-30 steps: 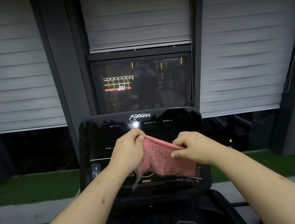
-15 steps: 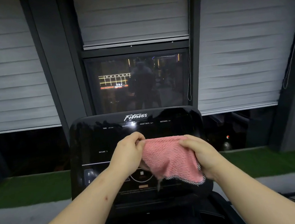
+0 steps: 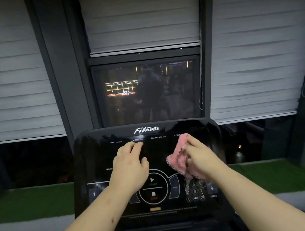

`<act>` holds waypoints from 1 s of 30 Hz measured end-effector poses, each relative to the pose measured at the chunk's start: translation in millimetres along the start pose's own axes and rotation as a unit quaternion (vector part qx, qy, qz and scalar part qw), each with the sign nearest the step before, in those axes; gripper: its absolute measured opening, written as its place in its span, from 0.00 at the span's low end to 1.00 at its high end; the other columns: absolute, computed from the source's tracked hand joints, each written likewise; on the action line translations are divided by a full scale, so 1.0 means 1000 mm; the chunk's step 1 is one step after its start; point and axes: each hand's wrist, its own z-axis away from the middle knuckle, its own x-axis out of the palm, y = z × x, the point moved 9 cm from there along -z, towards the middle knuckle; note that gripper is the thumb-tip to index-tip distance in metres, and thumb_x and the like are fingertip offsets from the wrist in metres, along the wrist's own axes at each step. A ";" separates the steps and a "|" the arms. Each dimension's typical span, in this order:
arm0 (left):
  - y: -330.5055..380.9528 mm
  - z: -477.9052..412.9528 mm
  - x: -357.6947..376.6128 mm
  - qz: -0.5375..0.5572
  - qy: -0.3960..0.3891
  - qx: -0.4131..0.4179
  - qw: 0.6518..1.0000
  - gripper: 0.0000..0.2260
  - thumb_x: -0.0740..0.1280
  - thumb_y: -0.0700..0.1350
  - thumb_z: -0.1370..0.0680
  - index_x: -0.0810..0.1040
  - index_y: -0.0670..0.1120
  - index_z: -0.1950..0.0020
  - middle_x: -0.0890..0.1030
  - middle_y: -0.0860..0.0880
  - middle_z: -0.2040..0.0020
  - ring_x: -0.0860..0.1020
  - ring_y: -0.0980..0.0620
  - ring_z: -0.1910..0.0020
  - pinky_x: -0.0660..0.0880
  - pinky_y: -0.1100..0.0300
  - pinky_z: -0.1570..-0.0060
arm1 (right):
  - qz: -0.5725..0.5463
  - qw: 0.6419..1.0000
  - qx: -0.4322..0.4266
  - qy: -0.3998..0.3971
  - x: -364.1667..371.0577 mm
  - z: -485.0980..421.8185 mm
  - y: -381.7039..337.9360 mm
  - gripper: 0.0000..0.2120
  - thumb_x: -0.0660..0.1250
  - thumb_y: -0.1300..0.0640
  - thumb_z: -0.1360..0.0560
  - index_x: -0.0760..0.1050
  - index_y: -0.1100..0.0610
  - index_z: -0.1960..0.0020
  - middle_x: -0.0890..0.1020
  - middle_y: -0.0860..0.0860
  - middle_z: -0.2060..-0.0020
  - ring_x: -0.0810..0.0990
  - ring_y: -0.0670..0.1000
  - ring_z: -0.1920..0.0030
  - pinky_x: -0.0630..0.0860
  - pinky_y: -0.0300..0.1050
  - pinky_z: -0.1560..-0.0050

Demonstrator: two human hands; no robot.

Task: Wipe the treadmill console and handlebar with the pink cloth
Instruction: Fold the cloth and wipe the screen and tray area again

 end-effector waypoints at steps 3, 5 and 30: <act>-0.012 -0.003 -0.001 -0.046 -0.011 -0.003 0.999 0.27 0.61 0.52 0.16 0.58 0.55 0.17 0.59 0.51 0.18 0.53 0.49 0.19 0.54 0.48 0.21 | 0.147 0.987 -0.058 -0.011 0.011 -0.003 -0.012 0.33 0.60 0.64 0.26 0.68 0.45 0.22 0.70 0.48 0.26 0.72 0.50 0.32 0.69 0.42 0.33; -0.020 -0.005 -0.003 -0.072 -0.015 -0.002 0.997 0.28 0.60 0.52 0.16 0.55 0.56 0.17 0.55 0.50 0.17 0.50 0.48 0.18 0.50 0.46 0.20 | 0.245 0.962 -0.118 0.001 0.015 -0.007 -0.018 0.34 0.59 0.71 0.24 0.69 0.47 0.22 0.65 0.44 0.22 0.65 0.48 0.24 0.61 0.40 0.25; -0.066 -0.017 0.018 -0.194 -0.069 -0.008 0.979 0.48 0.66 0.68 0.22 0.34 0.60 0.18 0.27 0.46 0.19 0.28 0.38 0.20 0.49 0.27 0.24 | 0.616 0.751 -0.228 0.071 0.098 0.006 0.035 0.33 0.69 0.38 0.23 0.65 0.43 0.21 0.65 0.53 0.22 0.71 0.61 0.29 0.82 0.60 0.43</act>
